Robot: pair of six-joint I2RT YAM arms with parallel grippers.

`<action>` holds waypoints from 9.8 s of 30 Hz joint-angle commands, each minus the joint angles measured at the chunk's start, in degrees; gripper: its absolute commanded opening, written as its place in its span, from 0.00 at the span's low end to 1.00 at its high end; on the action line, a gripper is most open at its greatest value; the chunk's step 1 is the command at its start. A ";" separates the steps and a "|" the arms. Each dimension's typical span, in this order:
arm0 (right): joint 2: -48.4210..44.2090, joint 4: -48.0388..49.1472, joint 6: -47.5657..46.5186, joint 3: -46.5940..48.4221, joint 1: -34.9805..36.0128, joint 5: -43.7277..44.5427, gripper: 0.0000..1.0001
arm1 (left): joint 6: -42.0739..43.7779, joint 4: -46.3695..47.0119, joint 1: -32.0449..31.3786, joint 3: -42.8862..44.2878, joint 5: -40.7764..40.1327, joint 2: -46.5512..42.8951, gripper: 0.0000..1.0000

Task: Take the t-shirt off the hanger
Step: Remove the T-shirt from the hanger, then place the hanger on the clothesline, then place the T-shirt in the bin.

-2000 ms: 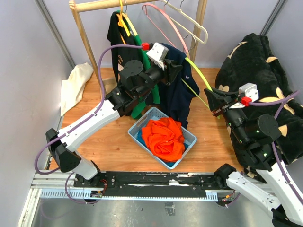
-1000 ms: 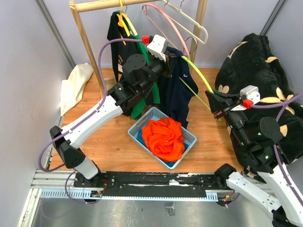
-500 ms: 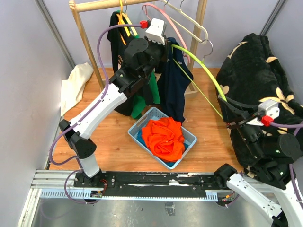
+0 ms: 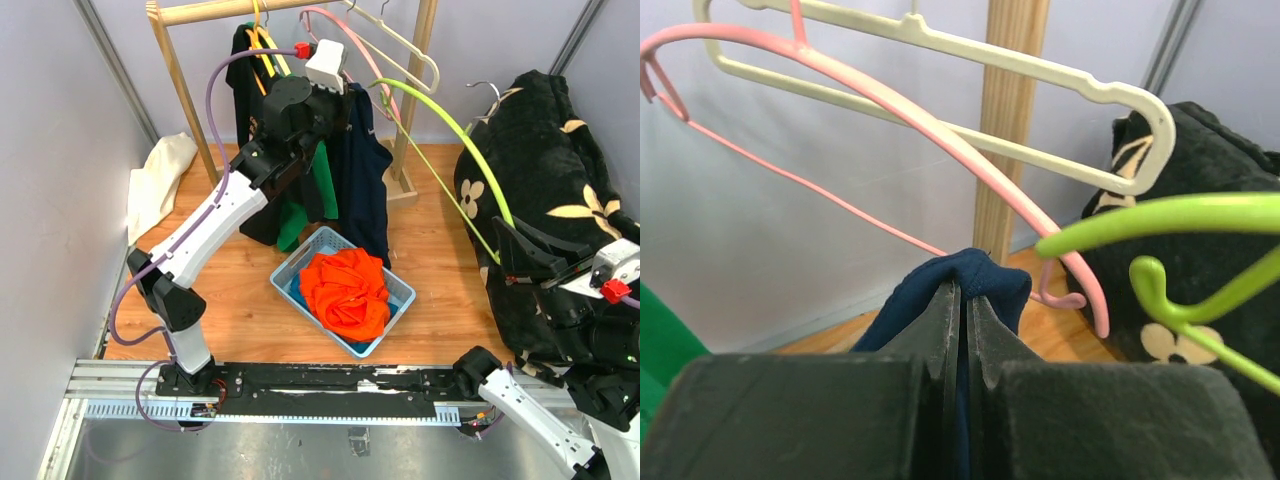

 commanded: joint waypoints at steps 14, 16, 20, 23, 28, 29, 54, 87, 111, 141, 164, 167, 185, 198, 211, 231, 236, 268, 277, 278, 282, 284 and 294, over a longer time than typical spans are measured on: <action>5.37 10.42 0.58 1.67 -0.08 0.61 0.01 | -4.47 4.78 -0.88 -9.64 13.10 -13.77 0.01; 7.62 12.07 1.23 2.09 -0.08 0.02 0.01 | -4.67 5.55 -1.04 -11.93 14.33 -15.88 0.00; 12.87 14.71 2.15 2.66 -0.09 -0.93 0.01 | -5.38 7.49 -1.15 -17.53 17.03 -20.50 0.01; 16.15 17.95 2.62 2.86 -0.08 -0.67 0.01 | -5.60 7.43 -1.53 -19.71 17.54 -22.74 0.00; 22.12 21.94 1.48 4.51 -0.10 0.26 0.01 | -5.68 7.15 -2.10 -23.22 18.08 -25.60 0.00; 23.58 22.69 0.96 5.02 -0.09 0.42 0.01 | -5.73 7.25 -2.12 -23.94 18.22 -26.12 0.01; 58.00 35.10 -3.07 25.60 -4.13 -7.92 0.01 | -6.28 5.75 -2.12 -36.01 16.68 -35.95 0.01; 68.21 36.39 8.04 29.35 -12.04 -17.81 0.61 | -5.65 4.57 -2.12 -22.46 22.64 -31.08 0.01; 29.42 16.31 3.71 13.22 -12.12 -4.99 0.76 | -17.22 11.18 -2.12 5.72 27.77 -18.63 0.01; 19.64 9.72 15.64 -10.33 -9.23 -35.58 0.84 | -23.61 12.76 -2.72 10.10 25.47 -13.94 0.01; 42.24 29.90 13.58 -11.56 -3.25 -27.96 0.86 | -20.69 12.52 -8.93 3.39 27.27 -16.53 0.01; 43.32 32.65 13.27 -11.24 -3.25 -29.16 0.50 | -19.86 12.64 -9.06 0.62 26.35 -18.75 0.01; 24.15 14.93 11.39 -1.09 -3.16 -31.49 0.01 | -9.89 4.11 -9.06 -1.35 13.86 -21.49 0.01; 23.03 14.66 19.03 4.92 -3.16 -38.40 0.01 | -10.32 1.17 -9.06 -2.29 14.97 -21.03 0.01; 16.74 9.85 19.92 -18.08 -1.99 -30.17 0.01 | -11.04 5.71 -9.60 -21.19 18.26 -30.43 0.01; 32.45 16.68 20.80 -34.52 6.28 -20.32 0.01 | -11.85 10.12 -15.32 -54.07 5.76 -42.52 0.01; 37.67 17.70 20.74 -35.79 8.06 -16.75 0.01 | -13.02 12.20 -16.85 -59.87 4.22 -43.63 0.01; 16.54 -11.36 15.05 -25.64 11.43 -9.89 0.64 | -16.86 18.03 -22.23 -70.47 0.59 -40.09 0.01; 7.94 -13.90 17.27 -19.34 11.45 0.52 0.66 | -18.27 20.48 -22.95 -73.40 2.43 -36.99 0.00; 7.58 -12.95 17.08 -18.89 11.45 2.19 0.67 | -18.86 21.51 -23.02 -74.47 2.93 -36.69 0.00; 7.24 -8.40 15.23 -17.01 11.51 7.90 0.69 | -21.28 26.96 -23.61 -79.56 4.68 -34.06 0.01; 7.33 -5.14 14.13 -16.49 11.48 10.27 0.70 | -22.26 30.09 -23.96 -82.10 5.13 -31.93 0.00; 12.01 4.85 8.89 -12.81 11.44 12.43 0.78 | -24.54 37.75 -24.40 -85.17 6.22 -19.02 0.01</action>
